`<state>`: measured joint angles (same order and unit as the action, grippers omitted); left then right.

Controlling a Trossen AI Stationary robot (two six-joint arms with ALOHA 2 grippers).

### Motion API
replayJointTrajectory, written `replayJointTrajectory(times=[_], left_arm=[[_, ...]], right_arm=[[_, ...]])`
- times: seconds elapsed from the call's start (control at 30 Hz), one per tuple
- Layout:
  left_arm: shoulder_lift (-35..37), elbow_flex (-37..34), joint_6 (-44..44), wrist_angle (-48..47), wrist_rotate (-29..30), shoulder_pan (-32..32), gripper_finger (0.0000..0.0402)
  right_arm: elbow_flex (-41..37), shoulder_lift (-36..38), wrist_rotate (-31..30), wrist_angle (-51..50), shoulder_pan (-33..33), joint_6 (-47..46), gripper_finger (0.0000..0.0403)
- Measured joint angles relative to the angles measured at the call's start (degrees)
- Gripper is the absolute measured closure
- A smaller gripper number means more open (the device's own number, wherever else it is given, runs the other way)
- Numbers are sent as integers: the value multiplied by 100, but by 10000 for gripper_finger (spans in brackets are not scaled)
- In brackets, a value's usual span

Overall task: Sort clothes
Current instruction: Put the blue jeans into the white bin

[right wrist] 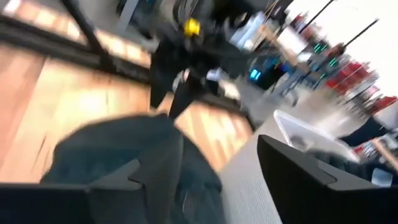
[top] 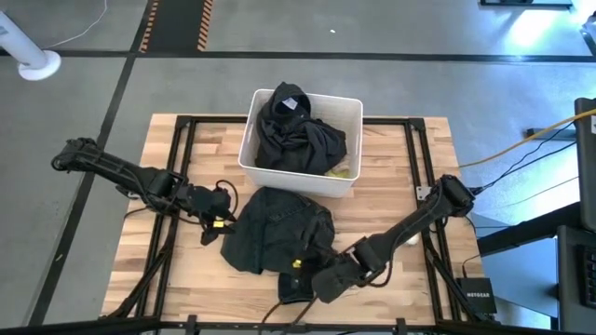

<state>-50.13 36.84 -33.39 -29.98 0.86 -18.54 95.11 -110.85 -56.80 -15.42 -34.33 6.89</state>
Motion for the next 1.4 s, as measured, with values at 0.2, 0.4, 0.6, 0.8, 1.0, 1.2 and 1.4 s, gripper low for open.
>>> replayJointTrajectory(times=[0.2,0.4,0.6,0.8,1.0,1.2,1.4], left_arm=[[-9,0,33,4,11,2,199],[-78,0,34,13,147,-8,199],[-202,-331,-260,299,121,-35,199],[-335,-987,-695,880,125,-33,199],[-367,-1579,-975,2012,191,-33,199],[-382,-1922,-1015,2650,301,-21,199],[-399,-2087,-1232,2677,648,-20,199]], right_arm=[[844,4,617,-3413,-58,-1999,128],[384,11,1530,-5478,-509,-4159,119],[-774,0,1710,-5266,-1201,-4941,120],[-1848,-2,616,-4113,-1586,-4136,120],[-2434,-2,-35,-2511,-1411,-1949,120],[-2619,-2,-134,-1197,-876,-215,120],[-2621,-2,642,-218,-252,993,120]])
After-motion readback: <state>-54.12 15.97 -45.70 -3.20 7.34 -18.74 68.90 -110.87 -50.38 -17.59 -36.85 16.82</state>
